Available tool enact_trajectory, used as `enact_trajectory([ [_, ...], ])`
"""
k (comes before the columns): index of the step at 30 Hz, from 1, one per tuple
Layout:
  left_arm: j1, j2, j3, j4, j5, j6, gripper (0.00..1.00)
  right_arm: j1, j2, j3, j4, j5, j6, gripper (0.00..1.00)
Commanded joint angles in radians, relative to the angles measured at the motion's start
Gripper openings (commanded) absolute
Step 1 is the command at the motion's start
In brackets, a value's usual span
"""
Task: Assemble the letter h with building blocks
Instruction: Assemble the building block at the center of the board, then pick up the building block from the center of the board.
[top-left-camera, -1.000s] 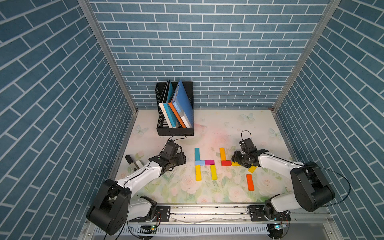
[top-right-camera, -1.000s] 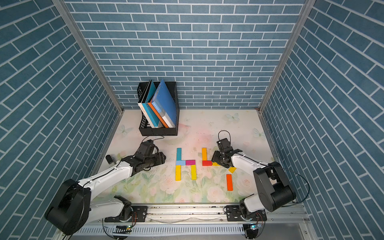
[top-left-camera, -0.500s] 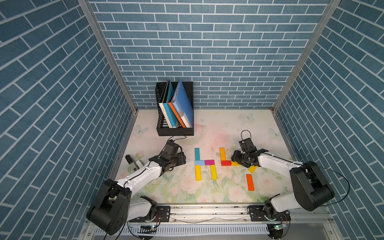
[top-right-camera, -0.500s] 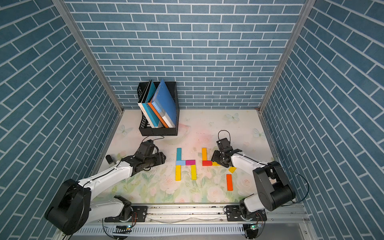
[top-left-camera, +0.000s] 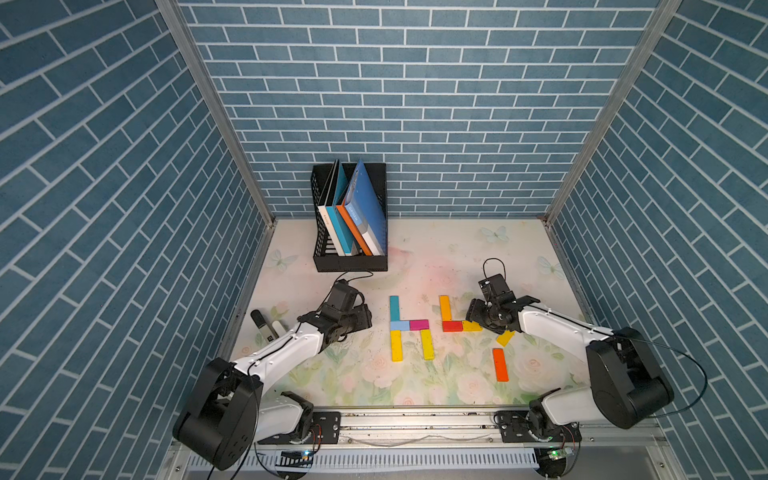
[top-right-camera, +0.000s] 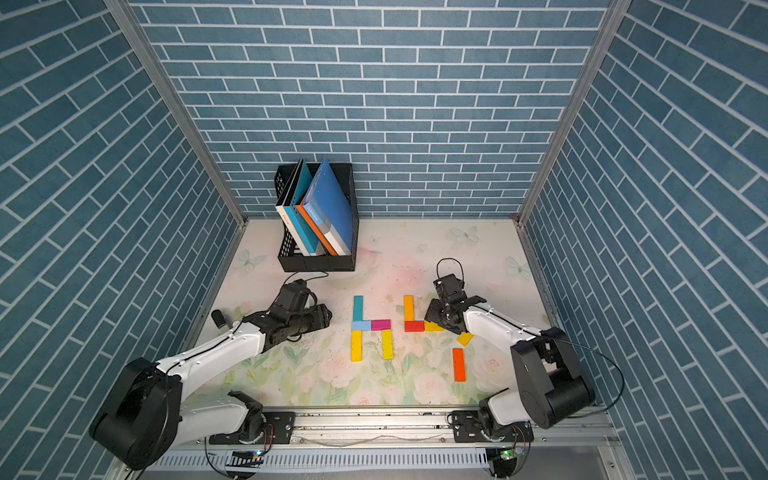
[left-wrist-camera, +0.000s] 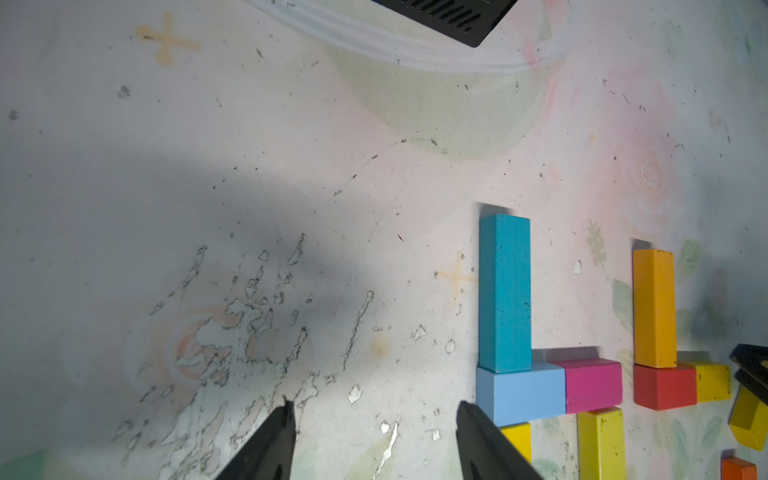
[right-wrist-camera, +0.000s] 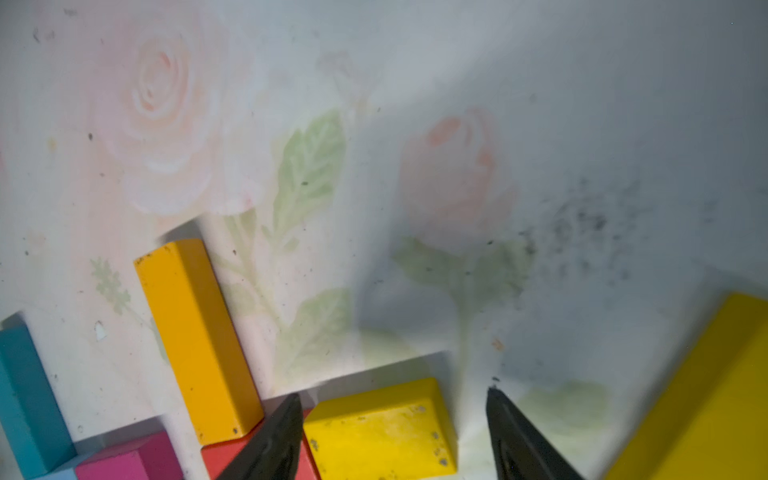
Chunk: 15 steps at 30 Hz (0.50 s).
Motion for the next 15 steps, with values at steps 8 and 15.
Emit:
enact_trajectory([
  [8, -0.004, -0.014, -0.016, 0.001, 0.002, 0.007, 0.67, -0.198, -0.069, -0.119, -0.101, 0.043, 0.017, 0.68],
  [15, -0.004, -0.025, -0.020, -0.005, 0.000, 0.007, 0.67, -0.214, -0.028, -0.146, -0.058, 0.025, 0.008, 0.45],
])
